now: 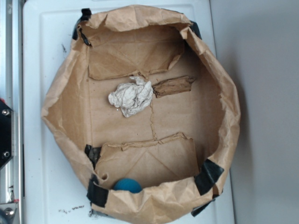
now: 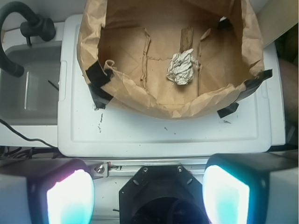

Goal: Grab the blue ball.

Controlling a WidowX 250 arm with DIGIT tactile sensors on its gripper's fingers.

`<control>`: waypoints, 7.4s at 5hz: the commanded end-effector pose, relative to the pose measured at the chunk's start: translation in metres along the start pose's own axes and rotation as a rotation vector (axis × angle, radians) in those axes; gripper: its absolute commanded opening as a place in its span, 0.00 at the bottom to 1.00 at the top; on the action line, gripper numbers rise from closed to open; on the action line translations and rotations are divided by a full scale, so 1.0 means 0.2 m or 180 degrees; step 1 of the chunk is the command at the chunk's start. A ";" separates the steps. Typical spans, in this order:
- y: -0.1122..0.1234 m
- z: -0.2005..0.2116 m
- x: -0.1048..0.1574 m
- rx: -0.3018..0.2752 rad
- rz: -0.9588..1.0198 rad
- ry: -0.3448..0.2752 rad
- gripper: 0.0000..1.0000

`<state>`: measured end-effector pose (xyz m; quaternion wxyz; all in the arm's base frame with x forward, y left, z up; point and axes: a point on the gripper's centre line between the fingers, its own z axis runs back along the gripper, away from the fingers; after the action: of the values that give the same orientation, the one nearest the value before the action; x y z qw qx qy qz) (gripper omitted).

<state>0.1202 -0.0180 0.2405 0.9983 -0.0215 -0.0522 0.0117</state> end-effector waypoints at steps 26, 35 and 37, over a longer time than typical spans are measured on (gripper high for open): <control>-0.13 -1.13 0.76 -0.0949 -0.4126 -0.0706 0.00; 0.25 -0.54 0.76 -0.0810 -0.2957 -0.0083 1.00; -0.01 -0.80 0.63 -0.0410 -0.3482 -0.0324 1.00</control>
<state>0.2599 -0.0159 0.0769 0.8570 -0.0688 -0.0784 -0.5046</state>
